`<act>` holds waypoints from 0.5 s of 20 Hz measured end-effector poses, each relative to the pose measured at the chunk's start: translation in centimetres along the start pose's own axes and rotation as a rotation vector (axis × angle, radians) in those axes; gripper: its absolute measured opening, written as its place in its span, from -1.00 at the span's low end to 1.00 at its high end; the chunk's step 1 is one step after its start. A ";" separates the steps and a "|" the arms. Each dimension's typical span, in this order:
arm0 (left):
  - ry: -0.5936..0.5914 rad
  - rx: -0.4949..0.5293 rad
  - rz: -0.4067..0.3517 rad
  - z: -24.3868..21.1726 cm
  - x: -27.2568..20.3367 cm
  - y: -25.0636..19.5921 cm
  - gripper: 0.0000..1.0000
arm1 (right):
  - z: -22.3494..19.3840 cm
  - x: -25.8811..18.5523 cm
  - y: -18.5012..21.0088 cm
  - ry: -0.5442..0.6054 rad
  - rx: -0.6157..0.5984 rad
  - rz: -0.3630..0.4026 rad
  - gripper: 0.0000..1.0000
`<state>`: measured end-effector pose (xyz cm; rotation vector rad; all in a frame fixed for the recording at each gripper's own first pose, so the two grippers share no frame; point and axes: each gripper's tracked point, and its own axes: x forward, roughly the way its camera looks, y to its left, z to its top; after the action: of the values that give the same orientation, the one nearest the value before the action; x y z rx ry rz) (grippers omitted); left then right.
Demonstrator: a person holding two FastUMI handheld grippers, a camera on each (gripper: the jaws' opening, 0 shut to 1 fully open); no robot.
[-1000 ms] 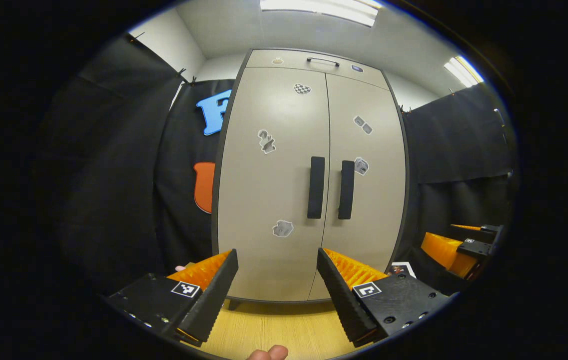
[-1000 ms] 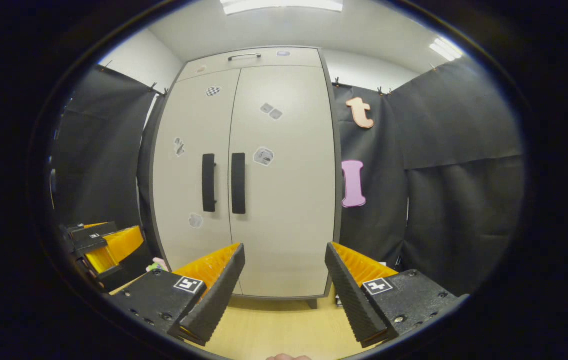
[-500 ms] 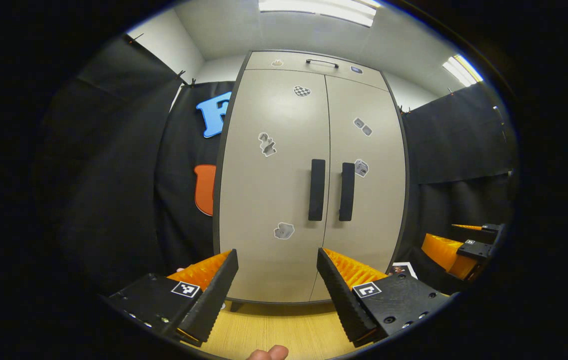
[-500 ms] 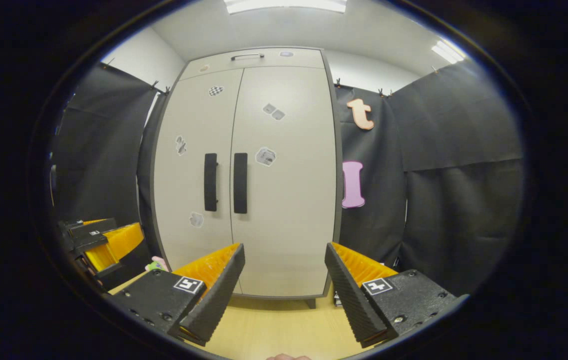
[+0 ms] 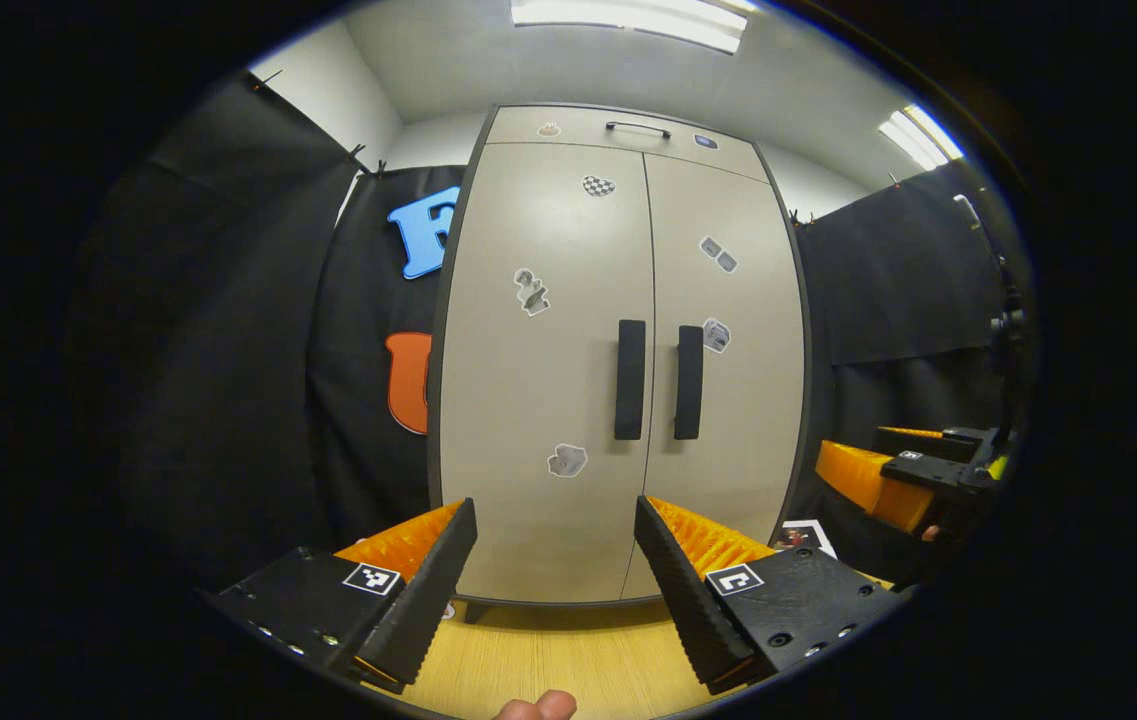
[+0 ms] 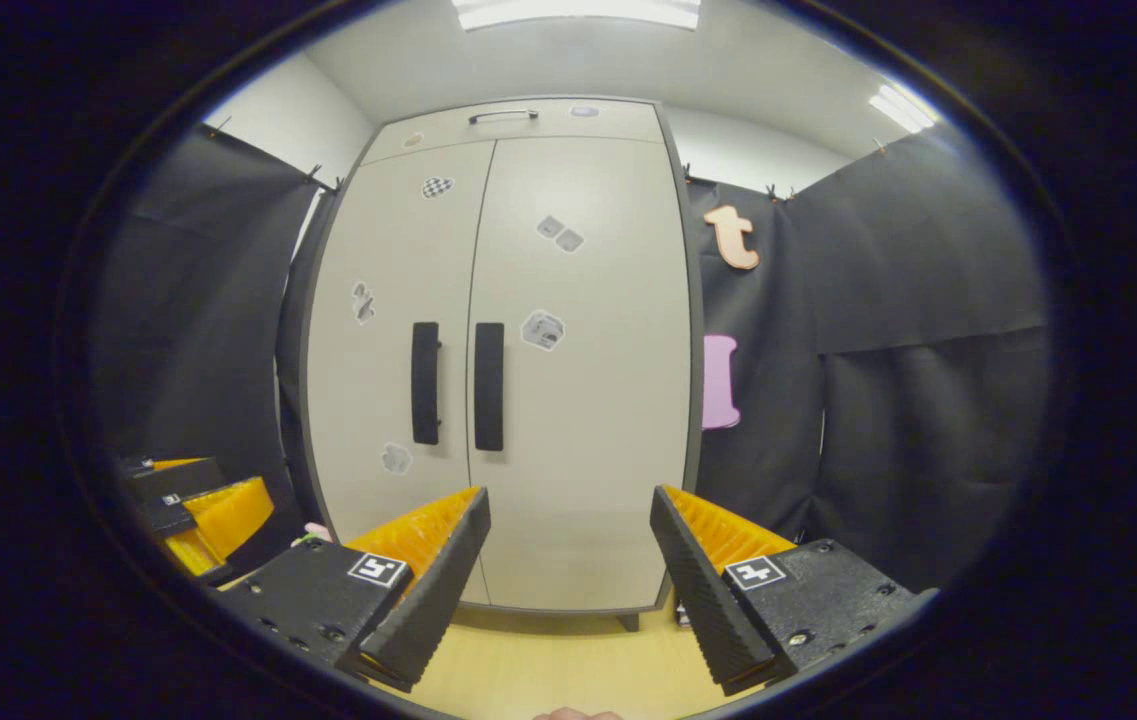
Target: Open the right door of the double-door shoe cabinet with the right hand, and open the left door with the left hand.
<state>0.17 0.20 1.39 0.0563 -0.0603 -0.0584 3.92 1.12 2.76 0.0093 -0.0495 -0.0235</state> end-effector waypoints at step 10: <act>0.047 -0.037 -0.036 -1.6 -2.1 -0.2 0.90 | 2.8 8.7 3.5 -0.013 0.016 0.061 1.00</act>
<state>-1.82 0.19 -0.37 0.0222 -0.0116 -0.0942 12.53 4.36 6.07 0.0237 -0.0629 0.0383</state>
